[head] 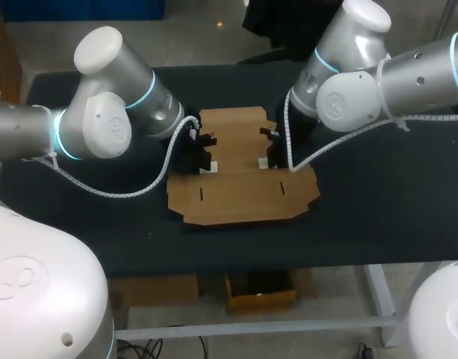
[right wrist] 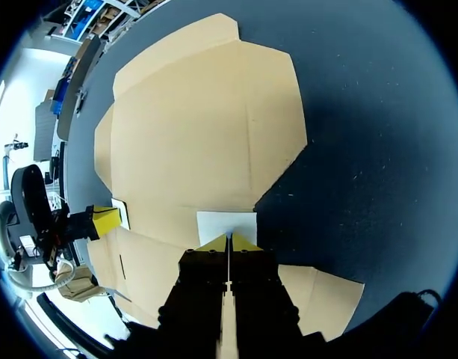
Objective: Assemble the packaging by folding the flat box into shape, placing the metal phone stand inside, and closing the box properly
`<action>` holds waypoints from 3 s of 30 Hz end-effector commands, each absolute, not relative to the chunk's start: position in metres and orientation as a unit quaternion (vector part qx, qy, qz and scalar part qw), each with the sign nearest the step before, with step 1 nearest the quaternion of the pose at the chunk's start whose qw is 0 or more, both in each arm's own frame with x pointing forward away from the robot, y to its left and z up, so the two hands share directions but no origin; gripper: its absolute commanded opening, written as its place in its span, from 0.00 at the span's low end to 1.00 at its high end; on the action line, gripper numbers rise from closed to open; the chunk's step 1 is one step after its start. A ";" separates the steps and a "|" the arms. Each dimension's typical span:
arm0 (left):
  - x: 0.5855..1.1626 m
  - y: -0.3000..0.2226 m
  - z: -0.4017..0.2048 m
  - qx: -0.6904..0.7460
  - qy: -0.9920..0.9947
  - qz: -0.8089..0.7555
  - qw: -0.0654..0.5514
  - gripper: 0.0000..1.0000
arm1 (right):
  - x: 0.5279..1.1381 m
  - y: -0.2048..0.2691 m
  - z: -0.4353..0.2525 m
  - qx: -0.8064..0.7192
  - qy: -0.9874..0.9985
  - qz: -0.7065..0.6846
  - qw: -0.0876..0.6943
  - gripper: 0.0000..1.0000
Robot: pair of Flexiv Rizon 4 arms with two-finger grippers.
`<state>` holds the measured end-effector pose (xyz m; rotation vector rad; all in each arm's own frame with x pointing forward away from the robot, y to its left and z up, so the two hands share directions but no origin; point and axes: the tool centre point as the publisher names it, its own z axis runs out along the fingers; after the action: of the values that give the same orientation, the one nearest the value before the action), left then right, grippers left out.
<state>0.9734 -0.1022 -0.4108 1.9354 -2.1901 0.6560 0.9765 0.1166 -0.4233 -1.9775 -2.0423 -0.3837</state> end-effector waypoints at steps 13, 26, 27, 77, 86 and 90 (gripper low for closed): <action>0.970 -0.086 -0.375 0.644 -0.728 0.230 0.048 0.00 | 0.971 0.088 -0.391 -0.661 -0.706 -0.197 0.160 0.00; 0.964 -0.062 -0.356 0.658 -0.718 0.223 0.036 0.00 | 0.973 0.063 -0.385 -0.659 -0.699 -0.204 0.191 0.00; 0.964 -0.060 -0.355 0.659 -0.717 0.223 0.036 0.00 | 0.973 0.060 -0.384 -0.660 -0.698 -0.202 0.192 0.00; 0.835 0.008 -0.292 0.684 -0.695 0.197 0.097 0.00 | 0.844 -0.036 -0.319 -0.633 -0.722 -0.165 0.222 0.00; 0.805 0.017 -0.303 0.697 -0.680 0.201 0.105 0.00 | 0.810 -0.047 -0.331 -0.644 -0.711 -0.168 0.227 0.00; 0.795 0.014 -0.311 0.698 -0.678 0.201 0.111 0.00 | 0.797 -0.046 -0.336 -0.642 -0.714 -0.176 0.219 0.00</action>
<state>0.8019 0.0141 -0.3054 2.0379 -1.9914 0.5530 0.8090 -0.0450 -0.3341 -1.7466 -1.9655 -0.4322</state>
